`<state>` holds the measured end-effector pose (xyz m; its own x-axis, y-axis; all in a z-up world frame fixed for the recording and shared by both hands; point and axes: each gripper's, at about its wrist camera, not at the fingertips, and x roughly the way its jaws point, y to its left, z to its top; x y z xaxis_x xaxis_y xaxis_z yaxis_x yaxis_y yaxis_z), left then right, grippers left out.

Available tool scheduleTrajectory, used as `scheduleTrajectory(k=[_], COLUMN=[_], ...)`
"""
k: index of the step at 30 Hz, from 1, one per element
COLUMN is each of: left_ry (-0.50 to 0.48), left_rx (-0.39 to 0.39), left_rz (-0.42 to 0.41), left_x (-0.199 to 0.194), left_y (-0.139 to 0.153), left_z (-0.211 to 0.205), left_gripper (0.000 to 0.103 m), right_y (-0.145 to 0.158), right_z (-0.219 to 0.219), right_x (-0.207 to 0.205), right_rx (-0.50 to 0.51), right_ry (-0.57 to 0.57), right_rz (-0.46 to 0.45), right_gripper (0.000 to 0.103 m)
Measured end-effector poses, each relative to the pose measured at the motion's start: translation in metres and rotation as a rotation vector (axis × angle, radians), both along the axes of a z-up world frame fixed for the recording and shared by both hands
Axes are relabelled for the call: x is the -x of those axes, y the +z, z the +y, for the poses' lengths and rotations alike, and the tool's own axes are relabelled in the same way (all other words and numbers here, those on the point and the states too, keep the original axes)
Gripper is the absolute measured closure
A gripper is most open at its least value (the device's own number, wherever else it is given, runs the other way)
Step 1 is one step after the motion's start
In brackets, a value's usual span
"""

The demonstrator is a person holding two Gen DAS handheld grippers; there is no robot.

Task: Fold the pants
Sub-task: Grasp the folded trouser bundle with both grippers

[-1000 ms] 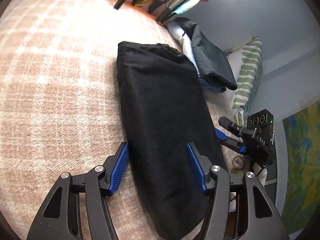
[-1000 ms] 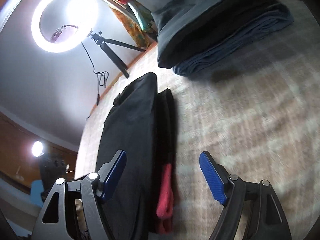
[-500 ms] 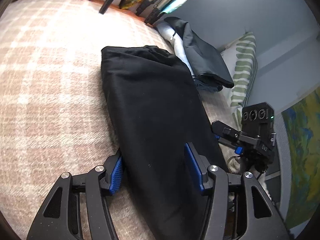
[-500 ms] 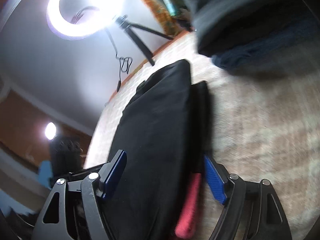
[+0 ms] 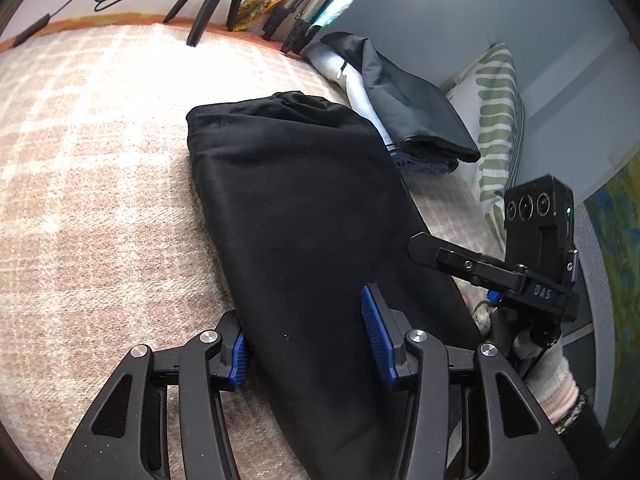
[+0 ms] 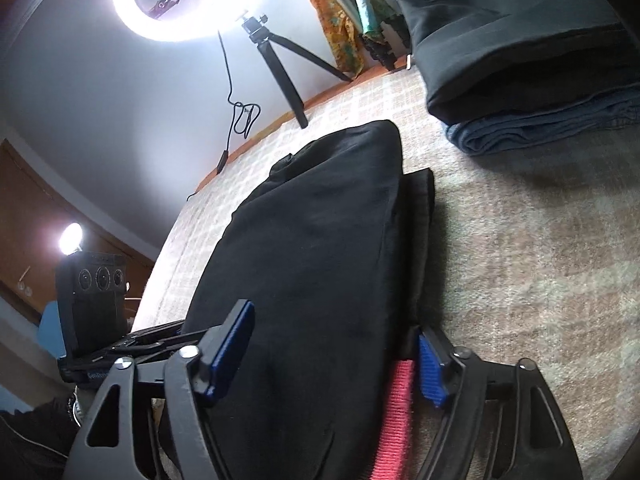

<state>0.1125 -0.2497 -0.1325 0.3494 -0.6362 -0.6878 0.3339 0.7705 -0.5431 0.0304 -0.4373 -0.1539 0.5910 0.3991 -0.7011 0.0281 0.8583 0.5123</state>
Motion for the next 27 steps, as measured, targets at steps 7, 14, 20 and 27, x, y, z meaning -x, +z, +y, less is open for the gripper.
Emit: scheduleTrajectory(k=[7, 14, 20, 27], left_ry=[0.003, 0.004, 0.002, -0.001], left_rx=[-0.008, -0.024, -0.040, -0.047], left_rz=[-0.007, -0.017, -0.035, -0.042], left_x=[0.000, 0.001, 0.002, 0.002], left_y=[-0.001, 0.000, 0.001, 0.001], left_z=[-0.001, -0.001, -0.004, -0.004], left_gripper=[0.056, 0.059, 0.064, 0.064], right_y=[0.001, 0.002, 0.006, 0.000], right_z=[0.015, 0.007, 0.003, -0.004], right_x=[-0.005, 0.002, 0.005, 0.006], right_rx=[0.117, 0.189, 0.192, 0.120], right_ry=[0.026, -0.035, -0.068, -0.042], right_rz=[0.020, 0.049, 0.051, 0.050], right_gripper=[0.018, 0.056, 0.070, 0.059])
